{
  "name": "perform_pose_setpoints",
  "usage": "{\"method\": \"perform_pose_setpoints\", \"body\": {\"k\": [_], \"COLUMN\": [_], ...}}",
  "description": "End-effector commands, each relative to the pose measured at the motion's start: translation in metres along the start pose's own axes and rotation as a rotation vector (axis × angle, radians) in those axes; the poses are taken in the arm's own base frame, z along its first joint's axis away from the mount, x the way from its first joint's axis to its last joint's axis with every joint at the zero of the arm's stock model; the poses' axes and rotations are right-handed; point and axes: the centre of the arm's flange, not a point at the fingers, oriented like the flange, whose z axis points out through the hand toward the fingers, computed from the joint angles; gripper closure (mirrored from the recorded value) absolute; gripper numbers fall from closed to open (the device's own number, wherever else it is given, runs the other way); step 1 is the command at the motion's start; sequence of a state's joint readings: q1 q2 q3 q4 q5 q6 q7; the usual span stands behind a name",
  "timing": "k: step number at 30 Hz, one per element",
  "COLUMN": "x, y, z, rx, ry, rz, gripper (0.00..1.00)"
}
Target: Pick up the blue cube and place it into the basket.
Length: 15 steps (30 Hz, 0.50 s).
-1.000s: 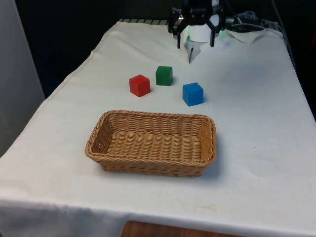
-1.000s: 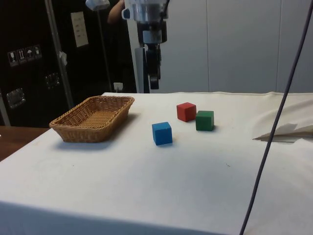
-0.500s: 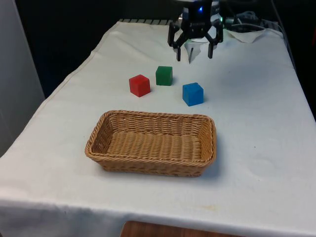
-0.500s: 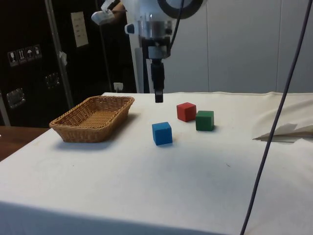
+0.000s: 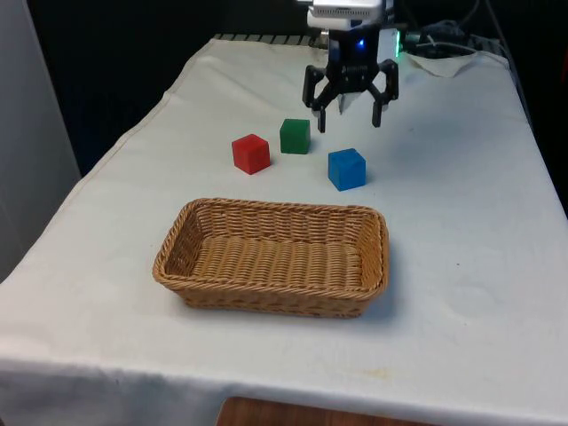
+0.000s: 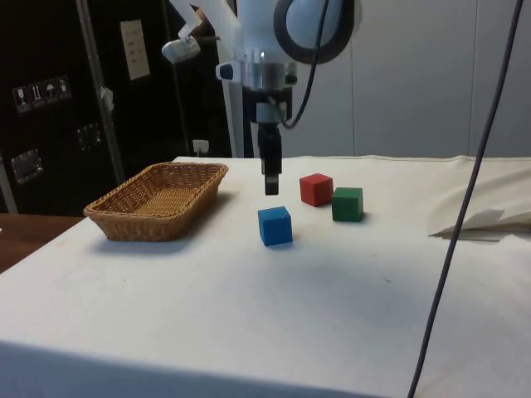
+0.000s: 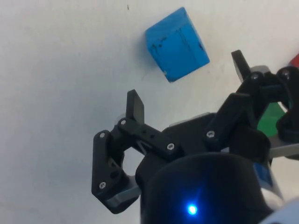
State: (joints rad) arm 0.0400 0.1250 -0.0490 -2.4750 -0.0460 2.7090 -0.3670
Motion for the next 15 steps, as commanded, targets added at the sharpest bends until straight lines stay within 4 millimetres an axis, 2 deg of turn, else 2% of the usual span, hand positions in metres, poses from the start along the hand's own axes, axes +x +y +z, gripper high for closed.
{"method": "perform_pose_setpoints", "body": {"k": [1, 15], "x": [-0.001, -0.005], "y": [0.000, -0.002], "z": [0.005, 0.049], "rx": [-0.010, -0.012], "ry": [0.010, 0.014], "rz": [-0.008, -0.039], "gripper": [0.00, 0.00]}}
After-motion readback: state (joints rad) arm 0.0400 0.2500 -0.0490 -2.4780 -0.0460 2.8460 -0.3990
